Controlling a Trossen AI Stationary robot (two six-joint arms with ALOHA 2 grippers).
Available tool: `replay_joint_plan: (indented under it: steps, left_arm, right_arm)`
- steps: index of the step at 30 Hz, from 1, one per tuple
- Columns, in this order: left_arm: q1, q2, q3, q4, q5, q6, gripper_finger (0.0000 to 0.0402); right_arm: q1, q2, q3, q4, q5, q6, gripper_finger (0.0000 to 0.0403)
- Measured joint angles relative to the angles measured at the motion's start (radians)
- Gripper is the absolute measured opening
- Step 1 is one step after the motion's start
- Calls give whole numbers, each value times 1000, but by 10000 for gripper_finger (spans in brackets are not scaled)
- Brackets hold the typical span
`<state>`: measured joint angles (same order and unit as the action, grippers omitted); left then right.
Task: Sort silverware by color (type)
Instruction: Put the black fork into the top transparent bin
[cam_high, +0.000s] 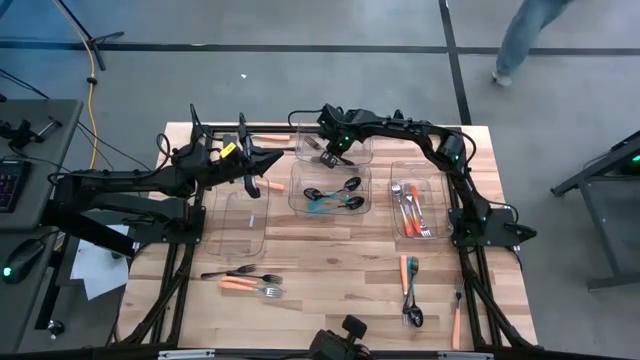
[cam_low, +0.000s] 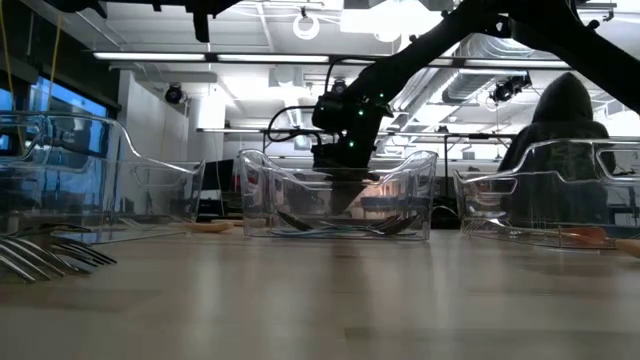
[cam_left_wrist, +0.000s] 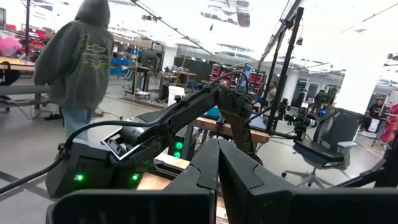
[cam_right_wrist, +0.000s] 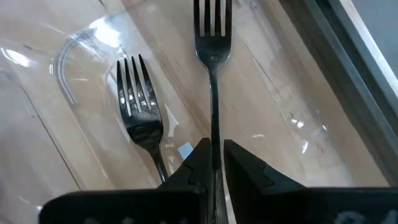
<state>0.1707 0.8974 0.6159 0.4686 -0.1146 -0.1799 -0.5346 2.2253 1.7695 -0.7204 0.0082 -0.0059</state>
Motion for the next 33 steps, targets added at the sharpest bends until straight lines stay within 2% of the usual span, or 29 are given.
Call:
replay_joint_plan:
  steps: [3, 10, 14, 19, 22, 25, 28, 33]
  left_arm:
    - [0, 0, 0, 0, 0, 0, 0]
    - [0, 0, 0, 0, 0, 0, 0]
    - [0, 0, 0, 0, 0, -1, 0]
    - [0, 0, 0, 0, 21, -48, 0]
    - [0, 0, 0, 0, 55, -51, 0]
    - [0, 0, 0, -1, 58, -51, 0]
    - [0, 0, 0, 0, 58, -52, 0]
    - [0, 0, 0, -1, 58, -45, 0]
  right_arm:
    - [0, 0, 0, 3, 0, 9, 47]
    - [-5, -15, 50, -63, -24, 34, 133]
    - [-9, -30, 106, -147, -101, -4, 173]
    - [-10, -91, 119, -251, -289, -46, 195]
    - [1, -160, 71, -256, -314, -80, 197]
    - [14, -254, -10, -186, -315, -76, 197]
    - [35, -387, -135, -53, -312, -18, 197]
    - [108, -667, -421, 269, -304, 108, 197]
